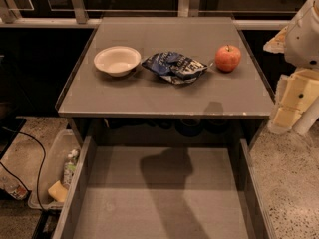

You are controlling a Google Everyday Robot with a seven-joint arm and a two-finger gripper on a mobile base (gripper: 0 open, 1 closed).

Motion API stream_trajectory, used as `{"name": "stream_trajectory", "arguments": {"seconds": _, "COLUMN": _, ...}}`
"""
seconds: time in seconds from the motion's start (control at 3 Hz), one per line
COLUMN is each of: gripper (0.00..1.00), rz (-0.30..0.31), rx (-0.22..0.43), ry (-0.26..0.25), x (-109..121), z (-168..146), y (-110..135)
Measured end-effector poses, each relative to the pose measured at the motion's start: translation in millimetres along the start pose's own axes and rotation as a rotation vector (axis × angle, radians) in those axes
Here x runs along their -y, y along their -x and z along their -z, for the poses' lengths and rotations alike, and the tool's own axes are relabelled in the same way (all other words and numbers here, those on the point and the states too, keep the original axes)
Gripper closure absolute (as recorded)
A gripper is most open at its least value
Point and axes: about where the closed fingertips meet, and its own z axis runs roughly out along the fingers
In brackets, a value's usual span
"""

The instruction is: Place blue chip bag into top drawer

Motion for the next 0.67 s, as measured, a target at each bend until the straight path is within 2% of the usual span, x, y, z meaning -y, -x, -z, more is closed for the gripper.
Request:
{"name": "stream_trajectory", "arguments": {"seconds": 0.33, "gripper": 0.0, "rz": 0.001, "rx": 0.002, "ry": -0.003, "x": 0.7, "z": 0.4, "y": 0.8}}
{"name": "stream_trajectory", "arguments": {"seconds": 0.67, "gripper": 0.0, "rz": 0.054, "rx": 0.051, "ry": -0.041, "x": 13.9, "z": -2.6, "y": 18.0}}
